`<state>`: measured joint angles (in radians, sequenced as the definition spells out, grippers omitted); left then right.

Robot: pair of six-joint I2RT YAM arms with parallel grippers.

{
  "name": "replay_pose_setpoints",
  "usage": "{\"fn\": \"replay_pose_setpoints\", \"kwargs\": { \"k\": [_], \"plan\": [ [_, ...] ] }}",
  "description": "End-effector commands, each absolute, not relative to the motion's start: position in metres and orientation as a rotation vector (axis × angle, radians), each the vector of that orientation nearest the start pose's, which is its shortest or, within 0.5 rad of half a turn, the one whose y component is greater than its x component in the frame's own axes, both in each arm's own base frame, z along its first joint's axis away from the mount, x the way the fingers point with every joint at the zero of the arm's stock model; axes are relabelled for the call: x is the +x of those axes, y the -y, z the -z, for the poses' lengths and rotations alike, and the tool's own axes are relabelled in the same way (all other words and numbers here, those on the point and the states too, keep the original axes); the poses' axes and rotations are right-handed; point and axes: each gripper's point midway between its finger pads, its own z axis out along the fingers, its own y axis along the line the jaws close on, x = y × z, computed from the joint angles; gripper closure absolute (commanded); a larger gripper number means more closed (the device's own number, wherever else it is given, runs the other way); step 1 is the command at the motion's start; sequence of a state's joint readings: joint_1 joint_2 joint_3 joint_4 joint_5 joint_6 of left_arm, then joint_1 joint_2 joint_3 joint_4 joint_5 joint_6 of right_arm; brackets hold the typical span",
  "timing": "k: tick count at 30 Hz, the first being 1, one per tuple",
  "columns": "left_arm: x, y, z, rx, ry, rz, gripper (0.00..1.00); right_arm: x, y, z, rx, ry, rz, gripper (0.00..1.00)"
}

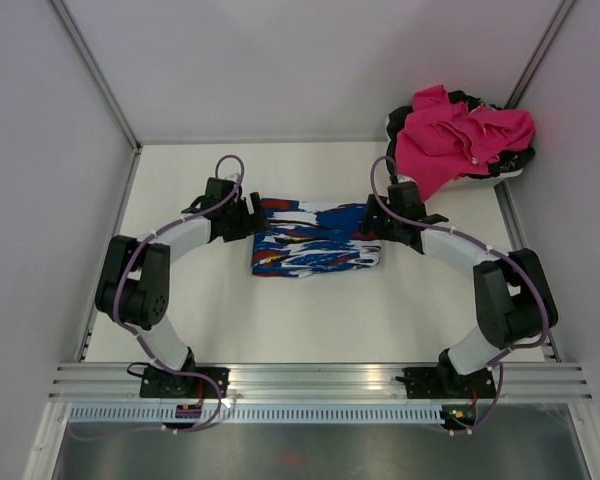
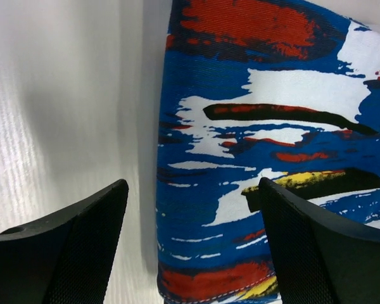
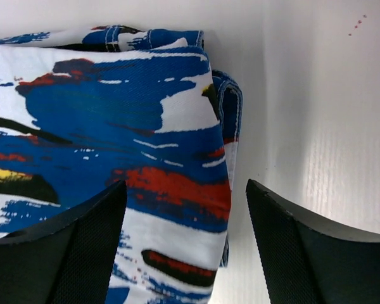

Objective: Fold and stack the trousers
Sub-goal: Fold the trousers, then neatly place the folded trousers to the corner

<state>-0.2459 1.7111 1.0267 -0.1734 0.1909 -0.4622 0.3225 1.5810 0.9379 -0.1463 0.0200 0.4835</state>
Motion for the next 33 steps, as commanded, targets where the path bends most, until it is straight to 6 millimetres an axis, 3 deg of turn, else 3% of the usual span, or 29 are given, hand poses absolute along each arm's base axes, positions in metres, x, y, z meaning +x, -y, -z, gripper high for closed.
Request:
{"fn": "replay_pose_setpoints", "kwargs": {
  "k": [1,5,8,9,11,12,13,14,16,18,19,21,22,23,25,26,27,28,32,33],
  "plan": [
    [0.399,0.165,-0.054,-0.15,-2.439,0.621,0.12,0.396,-0.153,-0.072,0.232,-2.326,-0.425,0.18],
    [0.397,0.173,-0.039,-0.166,-2.467,0.675,0.23,0.387,-0.163,-0.056,0.226,-2.372,-0.493,0.24],
    [0.397,0.177,-0.03,-0.183,-2.48,0.707,0.38,0.384,-0.159,-0.054,0.239,-2.381,-0.468,0.23],
    [0.398,0.178,-0.03,-0.181,-2.48,0.717,0.55,0.382,-0.156,-0.058,0.243,-2.375,-0.453,0.22],
    [0.404,0.179,-0.026,-0.177,-2.49,0.709,0.72,0.381,-0.147,-0.064,0.254,-2.365,-0.403,0.18],
    [0.406,0.179,-0.027,-0.169,-2.494,0.702,0.89,0.383,-0.142,-0.075,0.26,-2.339,-0.388,0.17],
    [0.409,0.178,-0.026,-0.156,-2.503,0.679,0.97,0.378,-0.138,-0.078,0.265,-2.353,-0.366,0.16],
    [0.418,0.174,-0.03,-0.161,-2.52,0.63,0.98,0.38,-0.133,-0.091,0.276,-2.325,-0.351,0.15],
    [0.432,0.165,-0.037,-0.144,-2.517,0.544,0.98,0.374,-0.122,-0.098,0.303,-2.332,-0.322,0.13],
    [0.457,0.146,-0.051,-0.173,-2.495,0.45,0.98,0.368,-0.115,-0.113,0.32,-2.297,-0.333,0.11],
    [0.478,0.141,-0.071,-0.158,-2.443,0.434,0.98,0.365,-0.114,-0.117,0.318,-2.287,-0.339,0.1],
    [0.493,0.114,-0.068,-0.206,-2.461,0.397,0.98,0.359,-0.109,-0.125,0.307,-2.275,-0.343,0.09],
    [0.514,0.107,-0.088,-0.212,-2.412,0.404,0.98,0.357,-0.108,-0.127,0.3,-2.277,-0.339,0.09],
    [0.524,0.087,-0.091,-0.254,-2.402,0.39,0.98,0.357,-0.106,-0.133,0.299,-2.268,-0.34,0.08],
    [0.547,0.069,-0.097,-0.265,-2.387,0.394,0.98,0.353,-0.105,-0.133,0.285,-2.284,-0.337,0.08],
    [0.556,0.052,-0.098,-0.278,-2.378,0.388,0.98,0.352,-0.105,-0.135,0.279,-2.28,-0.34,0.08],
    [0.556,0.048,-0.096,-0.25,-2.411,0.376,0.98,0.352,-0.105,-0.137,0.282,-2.278,-0.338,0.08],
    [0.575,0.022,-0.1,-0.284,-2.389,0.329,0.98,0.352,-0.104,-0.137,0.286,-2.275,-0.332,0.08],
    [0.597,-0.048,-0.095,-0.342,-2.371,0.151,0.98,0.353,-0.1,-0.141,0.329,-2.237,-0.328,0.08],
    [0.605,-0.062,-0.103,-0.35,-2.335,0.123,0.98,0.356,-0.1,-0.143,0.331,-2.223,-0.326,0.08]
  ]
}}
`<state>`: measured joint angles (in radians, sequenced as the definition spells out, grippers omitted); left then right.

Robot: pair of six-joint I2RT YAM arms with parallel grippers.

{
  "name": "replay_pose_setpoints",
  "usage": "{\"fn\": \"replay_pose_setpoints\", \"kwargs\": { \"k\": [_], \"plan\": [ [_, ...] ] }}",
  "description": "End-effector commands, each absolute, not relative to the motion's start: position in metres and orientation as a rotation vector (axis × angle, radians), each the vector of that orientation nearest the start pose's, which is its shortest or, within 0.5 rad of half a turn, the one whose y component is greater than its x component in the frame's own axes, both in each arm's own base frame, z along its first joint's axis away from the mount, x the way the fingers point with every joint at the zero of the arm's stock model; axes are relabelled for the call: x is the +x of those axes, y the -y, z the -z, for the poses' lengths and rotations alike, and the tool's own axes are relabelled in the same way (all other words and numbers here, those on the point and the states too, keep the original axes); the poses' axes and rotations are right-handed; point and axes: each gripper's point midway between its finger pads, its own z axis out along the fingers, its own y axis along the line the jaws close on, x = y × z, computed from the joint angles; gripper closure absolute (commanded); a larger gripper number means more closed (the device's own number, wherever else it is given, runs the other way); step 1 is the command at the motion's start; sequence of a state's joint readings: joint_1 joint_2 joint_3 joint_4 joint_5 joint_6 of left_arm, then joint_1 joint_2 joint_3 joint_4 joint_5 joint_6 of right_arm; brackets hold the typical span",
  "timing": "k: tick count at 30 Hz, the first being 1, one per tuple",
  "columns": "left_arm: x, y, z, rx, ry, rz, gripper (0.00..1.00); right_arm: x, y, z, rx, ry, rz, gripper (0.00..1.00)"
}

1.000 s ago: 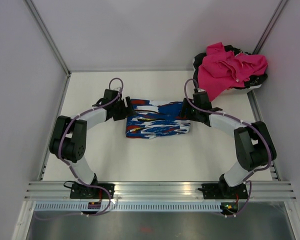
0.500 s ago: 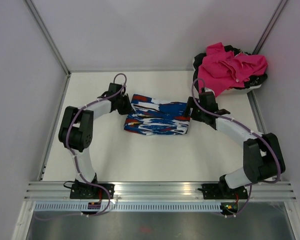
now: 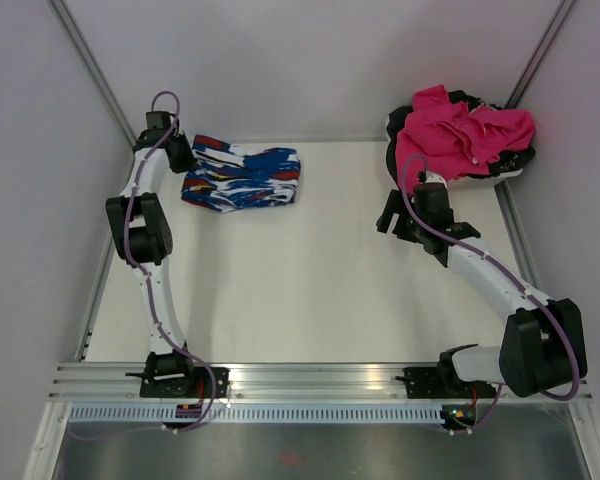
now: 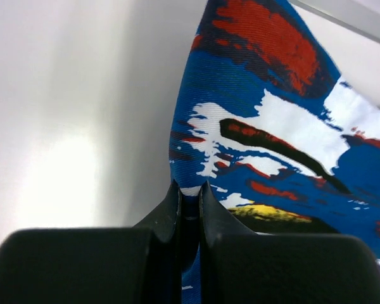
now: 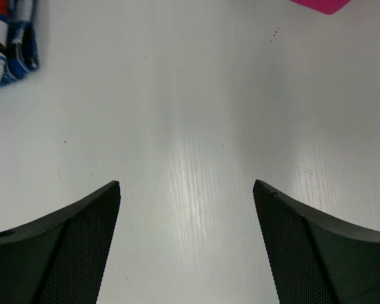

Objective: Fold and stack the trousers
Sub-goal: Neatly place the folded trousers to the corner

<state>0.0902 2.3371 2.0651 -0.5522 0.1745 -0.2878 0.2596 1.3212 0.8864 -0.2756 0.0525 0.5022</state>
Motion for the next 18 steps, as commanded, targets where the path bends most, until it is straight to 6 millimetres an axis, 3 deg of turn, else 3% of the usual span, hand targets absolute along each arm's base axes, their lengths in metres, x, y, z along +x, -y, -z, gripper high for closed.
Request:
{"fn": "replay_pose_setpoints", "kwargs": {
  "k": [1,5,6,7,10,14,18],
  "plan": [
    [0.606,-0.087,-0.093,-0.402,-2.337,0.073,0.98,0.358,-0.099,-0.142,0.332,-2.224,-0.322,0.08],
    [0.618,-0.143,-0.088,-0.439,-2.271,-0.027,0.98,0.366,-0.102,-0.14,0.312,-2.239,-0.315,0.08],
    [0.628,-0.154,-0.101,-0.411,-2.226,-0.063,0.98,0.369,-0.103,-0.134,0.312,-2.255,-0.308,0.08],
    [0.63,-0.169,-0.092,-0.415,-2.23,-0.131,0.98,0.372,-0.105,-0.135,0.302,-2.255,-0.316,0.08],
    [0.634,-0.2,-0.106,-0.366,-2.178,-0.245,0.97,0.379,-0.108,-0.127,0.283,-2.294,-0.306,0.08],
    [0.638,-0.227,-0.106,-0.394,-2.127,-0.249,0.92,0.384,-0.114,-0.119,0.251,-2.347,-0.313,0.09],
    [0.644,-0.24,-0.108,-0.368,-2.087,-0.3,0.82,0.389,-0.116,-0.118,0.238,-2.356,-0.31,0.09]
  ]
}}
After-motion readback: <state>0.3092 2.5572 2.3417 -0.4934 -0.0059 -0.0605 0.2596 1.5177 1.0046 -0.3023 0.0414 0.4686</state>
